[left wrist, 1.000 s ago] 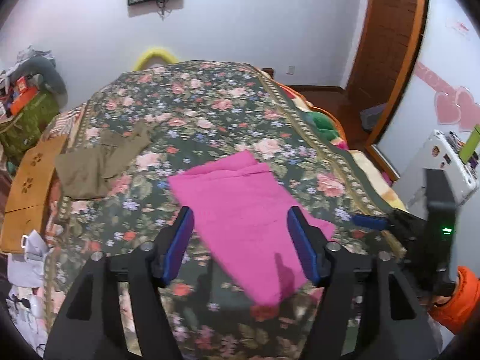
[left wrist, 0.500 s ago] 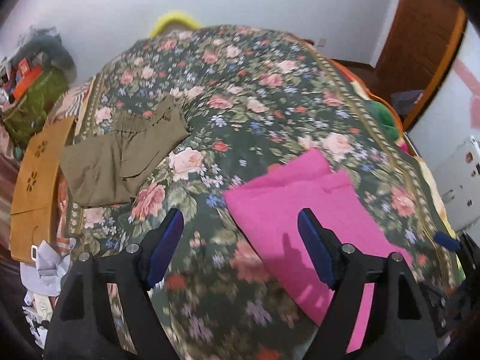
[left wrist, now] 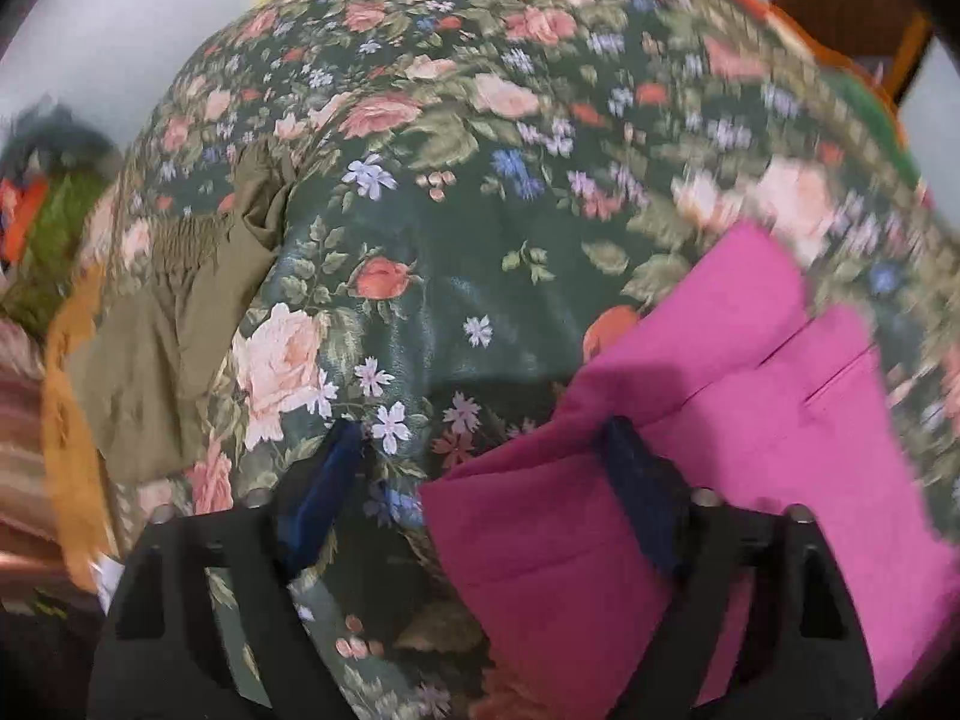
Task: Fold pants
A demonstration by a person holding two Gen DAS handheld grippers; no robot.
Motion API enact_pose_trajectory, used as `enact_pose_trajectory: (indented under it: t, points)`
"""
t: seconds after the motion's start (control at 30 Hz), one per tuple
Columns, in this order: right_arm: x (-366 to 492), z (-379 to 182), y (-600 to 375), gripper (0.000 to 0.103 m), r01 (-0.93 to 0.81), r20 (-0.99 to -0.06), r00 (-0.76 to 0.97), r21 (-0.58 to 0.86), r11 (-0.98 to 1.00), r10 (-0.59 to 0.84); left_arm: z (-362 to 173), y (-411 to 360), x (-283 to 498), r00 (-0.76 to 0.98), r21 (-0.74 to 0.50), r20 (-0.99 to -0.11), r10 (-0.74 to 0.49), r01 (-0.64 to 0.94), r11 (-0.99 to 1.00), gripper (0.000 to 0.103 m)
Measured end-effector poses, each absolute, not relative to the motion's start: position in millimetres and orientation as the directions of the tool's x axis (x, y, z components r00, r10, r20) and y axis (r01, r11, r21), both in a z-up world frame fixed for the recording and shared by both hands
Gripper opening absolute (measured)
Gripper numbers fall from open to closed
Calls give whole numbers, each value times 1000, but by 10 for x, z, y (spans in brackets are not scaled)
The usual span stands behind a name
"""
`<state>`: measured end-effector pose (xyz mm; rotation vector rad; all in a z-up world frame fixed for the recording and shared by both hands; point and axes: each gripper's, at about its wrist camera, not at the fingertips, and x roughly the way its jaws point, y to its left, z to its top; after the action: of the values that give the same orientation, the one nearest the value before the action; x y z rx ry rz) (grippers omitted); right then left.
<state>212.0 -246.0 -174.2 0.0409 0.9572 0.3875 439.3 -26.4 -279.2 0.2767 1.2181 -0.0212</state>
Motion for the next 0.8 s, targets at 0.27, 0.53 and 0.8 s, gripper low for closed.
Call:
enact_pose_trajectory:
  t: [0.27,0.53,0.8]
  points:
    - [2096,-1741,-2468,90,-296,-790,502,226,928,353,-2825,57,4114,296,142,-951,87,171,975,99]
    - [2013,-1694,-2329,90,-350,-787,495,206,914,367,-2693,499,3581,290,96,-954,76,56,994,101]
    - [2075,-1774,-2233,89,-353,-794,470,233,906,387,-2512,724,2912,351,-8,-936,5,-36,999,101]
